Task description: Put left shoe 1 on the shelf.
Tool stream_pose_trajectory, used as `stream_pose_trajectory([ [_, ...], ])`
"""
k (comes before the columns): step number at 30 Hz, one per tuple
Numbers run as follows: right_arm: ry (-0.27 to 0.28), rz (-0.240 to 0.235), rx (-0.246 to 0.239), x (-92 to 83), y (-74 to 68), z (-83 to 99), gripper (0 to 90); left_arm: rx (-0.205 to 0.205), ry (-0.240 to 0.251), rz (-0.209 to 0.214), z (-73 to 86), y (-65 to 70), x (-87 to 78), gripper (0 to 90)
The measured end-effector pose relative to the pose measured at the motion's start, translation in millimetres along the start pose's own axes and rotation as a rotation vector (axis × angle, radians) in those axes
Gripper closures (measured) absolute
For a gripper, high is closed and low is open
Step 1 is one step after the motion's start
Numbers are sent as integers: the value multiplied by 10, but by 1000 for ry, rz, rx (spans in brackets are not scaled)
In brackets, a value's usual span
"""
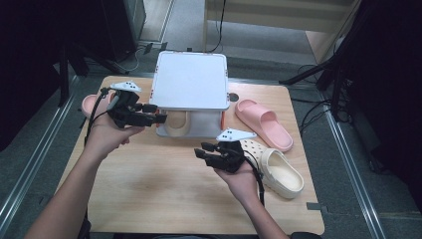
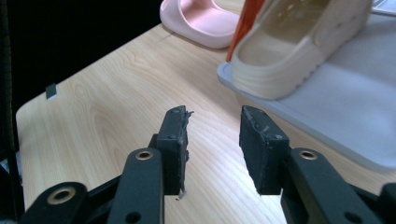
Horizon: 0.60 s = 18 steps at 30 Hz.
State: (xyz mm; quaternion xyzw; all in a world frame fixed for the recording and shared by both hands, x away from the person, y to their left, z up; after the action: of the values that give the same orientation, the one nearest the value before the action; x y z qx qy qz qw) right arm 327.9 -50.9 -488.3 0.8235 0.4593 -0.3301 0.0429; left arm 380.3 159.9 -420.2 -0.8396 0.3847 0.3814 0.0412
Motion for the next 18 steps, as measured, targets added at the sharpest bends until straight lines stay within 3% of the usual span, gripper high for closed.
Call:
stream_pose_trajectory([
  [4,-21,6,-6,-141,17,105,609,8,-3,-4,80,49,32,396],
  [12,-8,24,-19,-378,139,179,578,45,-10,-24,268,163,118,386],
  [18,-3,44,7,-537,258,307,568,28,-19,-33,455,217,228,412],
])
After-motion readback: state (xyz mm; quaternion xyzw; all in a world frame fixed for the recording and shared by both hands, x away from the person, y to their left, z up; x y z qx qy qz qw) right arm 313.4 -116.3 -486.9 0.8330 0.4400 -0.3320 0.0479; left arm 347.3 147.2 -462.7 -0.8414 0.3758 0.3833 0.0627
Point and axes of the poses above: each handheld gripper's, and its own axes: x roughly forward along the jaws, z roughly out of its underside, y roughly to its right, the point moved 7 cm from there along x, roughly forward along the jaws, and after that the axes turned 6 degrees about -y, right-handed, at the moved point
